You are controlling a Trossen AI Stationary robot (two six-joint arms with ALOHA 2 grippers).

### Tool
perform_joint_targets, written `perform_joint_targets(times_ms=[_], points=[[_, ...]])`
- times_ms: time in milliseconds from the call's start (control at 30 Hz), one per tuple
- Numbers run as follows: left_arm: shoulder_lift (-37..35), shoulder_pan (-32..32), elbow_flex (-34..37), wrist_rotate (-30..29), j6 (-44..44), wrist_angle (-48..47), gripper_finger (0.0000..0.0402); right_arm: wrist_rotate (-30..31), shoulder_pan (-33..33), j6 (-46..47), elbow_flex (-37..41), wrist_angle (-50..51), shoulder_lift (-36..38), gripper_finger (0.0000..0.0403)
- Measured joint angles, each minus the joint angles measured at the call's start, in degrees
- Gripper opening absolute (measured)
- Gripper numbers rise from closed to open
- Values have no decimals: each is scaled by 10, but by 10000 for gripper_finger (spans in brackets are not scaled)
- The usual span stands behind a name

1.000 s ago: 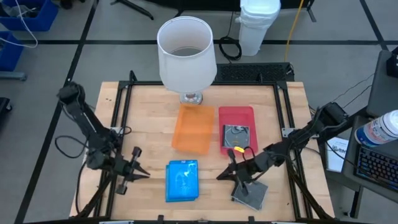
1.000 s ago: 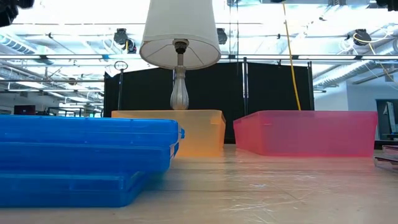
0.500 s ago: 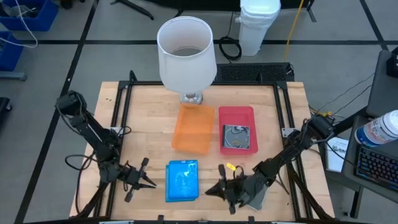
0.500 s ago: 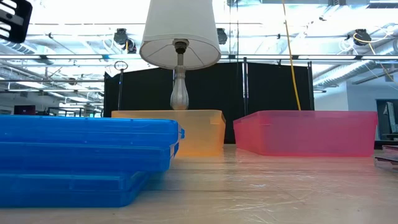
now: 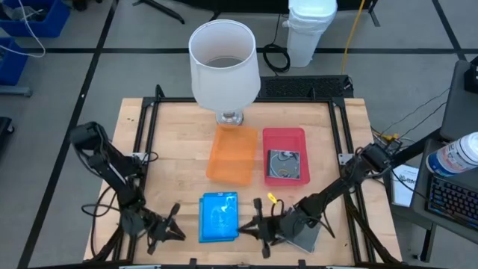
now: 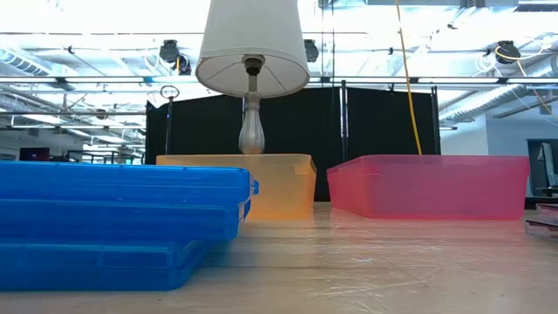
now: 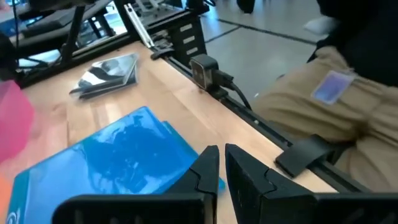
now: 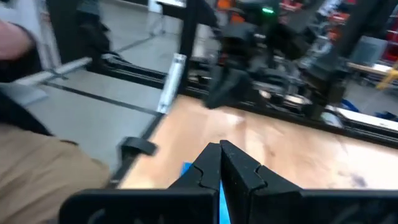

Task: Pick & place jewel cases by type
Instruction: Put the blue CD case into the orange bin

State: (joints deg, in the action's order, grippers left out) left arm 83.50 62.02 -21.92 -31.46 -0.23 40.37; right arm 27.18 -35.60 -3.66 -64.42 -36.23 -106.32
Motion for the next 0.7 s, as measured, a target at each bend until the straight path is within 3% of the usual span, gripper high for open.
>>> perform_joint_targets(times_ms=[100, 300, 467, 700], points=[[9, 0, -14, -11, 4, -25, 35, 1, 14, 0, 8, -3, 1, 0], [9, 0, -24, -116, -21, -117, 48, -2, 53, 92, 11, -2, 1, 0], [9, -4, -24, -118, -41, -158, 93, -34, 76, 192, 11, 39, 1, 9], [9, -11, -24, -121, 46, -163, 126, -78, 80, 241, 11, 83, 1, 22]])
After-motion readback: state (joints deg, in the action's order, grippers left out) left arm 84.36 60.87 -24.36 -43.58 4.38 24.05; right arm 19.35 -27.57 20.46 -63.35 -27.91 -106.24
